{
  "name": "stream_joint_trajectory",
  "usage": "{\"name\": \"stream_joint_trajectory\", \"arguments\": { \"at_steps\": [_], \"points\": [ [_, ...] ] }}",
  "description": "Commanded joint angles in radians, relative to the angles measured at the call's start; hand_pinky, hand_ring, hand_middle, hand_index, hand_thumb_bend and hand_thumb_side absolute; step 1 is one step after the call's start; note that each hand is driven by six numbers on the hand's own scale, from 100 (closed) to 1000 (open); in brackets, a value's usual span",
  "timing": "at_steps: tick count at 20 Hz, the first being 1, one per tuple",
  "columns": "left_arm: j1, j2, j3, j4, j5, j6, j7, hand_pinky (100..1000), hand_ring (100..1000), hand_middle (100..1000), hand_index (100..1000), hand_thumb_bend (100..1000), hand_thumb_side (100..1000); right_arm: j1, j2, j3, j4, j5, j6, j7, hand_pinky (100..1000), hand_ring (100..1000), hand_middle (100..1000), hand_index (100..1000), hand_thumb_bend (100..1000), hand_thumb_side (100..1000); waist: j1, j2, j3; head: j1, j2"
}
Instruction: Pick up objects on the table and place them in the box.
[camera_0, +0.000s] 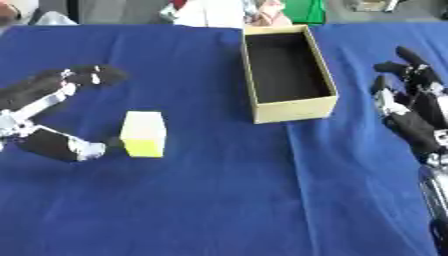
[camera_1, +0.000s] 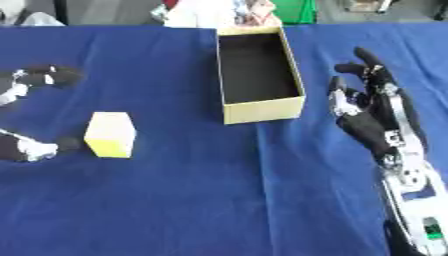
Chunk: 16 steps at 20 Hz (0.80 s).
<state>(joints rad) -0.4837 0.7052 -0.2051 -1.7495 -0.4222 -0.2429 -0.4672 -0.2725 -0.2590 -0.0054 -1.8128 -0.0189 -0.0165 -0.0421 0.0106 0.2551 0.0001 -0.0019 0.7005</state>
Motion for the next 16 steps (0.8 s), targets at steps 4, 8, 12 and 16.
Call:
{"name": "stream_joint_trajectory", "arguments": {
  "at_steps": [4, 8, 12, 16],
  "points": [
    [-0.082, 0.042, -0.063, 0.056, -0.020, -0.037, -0.079, 839, 871, 889, 964, 519, 559, -0.007, -0.017, 0.002, -0.014, 0.001, -0.002, 0.006, 768, 1000, 738, 968, 100, 257, 0.004, -0.020, -0.005, 0.004, 0.000],
    [-0.123, 0.037, -0.098, 0.111, -0.028, -0.056, -0.118, 839, 871, 889, 964, 526, 575, -0.006, -0.018, 0.002, -0.013, 0.001, -0.002, 0.005, 768, 1000, 738, 968, 100, 260, 0.008, -0.021, -0.008, 0.004, 0.000],
    [-0.154, 0.027, -0.123, 0.166, -0.038, -0.068, -0.148, 839, 871, 889, 963, 536, 586, -0.005, -0.017, 0.003, -0.011, 0.001, -0.002, 0.007, 768, 1000, 737, 968, 100, 262, 0.011, -0.021, -0.010, 0.003, 0.002],
    [-0.175, 0.017, -0.135, 0.203, -0.066, -0.070, -0.156, 836, 866, 887, 959, 542, 569, -0.004, -0.017, 0.003, -0.011, 0.001, -0.002, 0.005, 768, 1000, 737, 968, 100, 263, 0.012, -0.022, -0.013, 0.001, 0.002]
  ]
}}
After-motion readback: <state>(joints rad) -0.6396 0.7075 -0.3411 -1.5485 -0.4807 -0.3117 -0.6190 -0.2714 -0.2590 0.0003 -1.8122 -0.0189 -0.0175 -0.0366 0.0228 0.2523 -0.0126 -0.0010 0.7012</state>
